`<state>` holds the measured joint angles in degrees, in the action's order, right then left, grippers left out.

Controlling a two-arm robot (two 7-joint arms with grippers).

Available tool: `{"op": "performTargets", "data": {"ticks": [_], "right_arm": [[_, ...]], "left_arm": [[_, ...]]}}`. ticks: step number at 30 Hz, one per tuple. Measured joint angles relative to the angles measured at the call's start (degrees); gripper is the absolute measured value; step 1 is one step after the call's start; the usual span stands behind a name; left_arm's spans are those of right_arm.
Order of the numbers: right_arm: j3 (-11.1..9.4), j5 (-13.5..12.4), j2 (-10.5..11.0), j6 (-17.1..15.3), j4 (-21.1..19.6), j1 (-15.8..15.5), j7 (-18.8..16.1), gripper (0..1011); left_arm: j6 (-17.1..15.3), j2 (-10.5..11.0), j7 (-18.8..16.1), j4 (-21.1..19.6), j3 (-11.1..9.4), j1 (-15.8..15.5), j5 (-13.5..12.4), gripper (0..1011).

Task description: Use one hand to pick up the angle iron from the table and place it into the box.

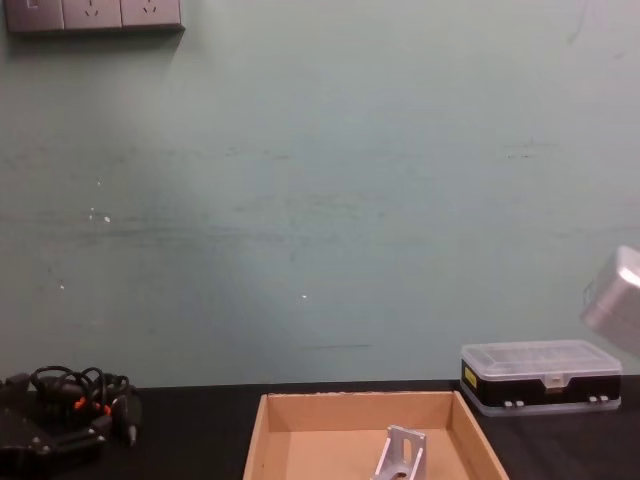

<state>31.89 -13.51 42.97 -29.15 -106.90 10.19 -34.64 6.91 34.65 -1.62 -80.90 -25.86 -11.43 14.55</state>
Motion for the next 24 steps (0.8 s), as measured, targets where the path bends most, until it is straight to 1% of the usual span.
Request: {"op": "performTargets", "data": {"ticks": [9, 12, 24], "right_arm": [[0.9, 0.0, -0.4, -0.8, 0.6, 0.5, -0.1, 1003], [1.1, 0.0, -0.9, -1.8, 1.1, 0.6, 0.0, 1003], [1.4, -0.7, -1.9, -2.9, 2.1, 0.9, 0.7, 1002]], "left_arm": [[0.0, 0.0, 0.0, 0.0, 0.0, 0.0, 0.0, 1011], [0.0, 0.0, 0.0, 0.0, 0.0, 0.0, 0.0, 1011], [0.0, 0.0, 0.0, 0.0, 0.0, 0.0, 0.0, 1011]]}}
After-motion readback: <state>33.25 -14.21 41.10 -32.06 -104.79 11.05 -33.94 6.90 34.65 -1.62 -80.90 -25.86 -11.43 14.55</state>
